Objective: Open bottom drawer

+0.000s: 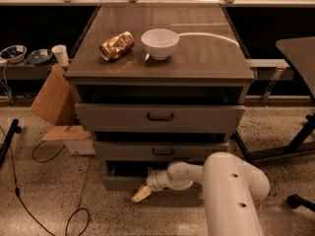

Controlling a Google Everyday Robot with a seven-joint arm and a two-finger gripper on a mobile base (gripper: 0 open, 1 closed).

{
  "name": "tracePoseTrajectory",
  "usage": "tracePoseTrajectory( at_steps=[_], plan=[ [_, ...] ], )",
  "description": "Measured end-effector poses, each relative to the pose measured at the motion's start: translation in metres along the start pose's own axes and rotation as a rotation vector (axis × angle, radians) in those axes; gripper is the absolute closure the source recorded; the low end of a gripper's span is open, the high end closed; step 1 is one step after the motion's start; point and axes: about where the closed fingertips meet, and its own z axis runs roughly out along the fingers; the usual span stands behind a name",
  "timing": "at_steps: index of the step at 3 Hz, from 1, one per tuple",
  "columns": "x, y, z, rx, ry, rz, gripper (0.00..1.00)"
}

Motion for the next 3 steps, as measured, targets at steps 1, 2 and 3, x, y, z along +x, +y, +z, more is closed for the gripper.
tracePoseTrajectory(
  at_steps=[1, 2, 3],
  plan=[
    [0.015, 0.022, 0.001, -0.081, 0.119, -0.062, 0.00],
    [0.016, 0.025, 0.000, -0.091, 0.142, -0.074, 0.00],
    [0.037, 0.040, -0.007, -0.124, 0.269, -0.095, 0.00]
  ],
)
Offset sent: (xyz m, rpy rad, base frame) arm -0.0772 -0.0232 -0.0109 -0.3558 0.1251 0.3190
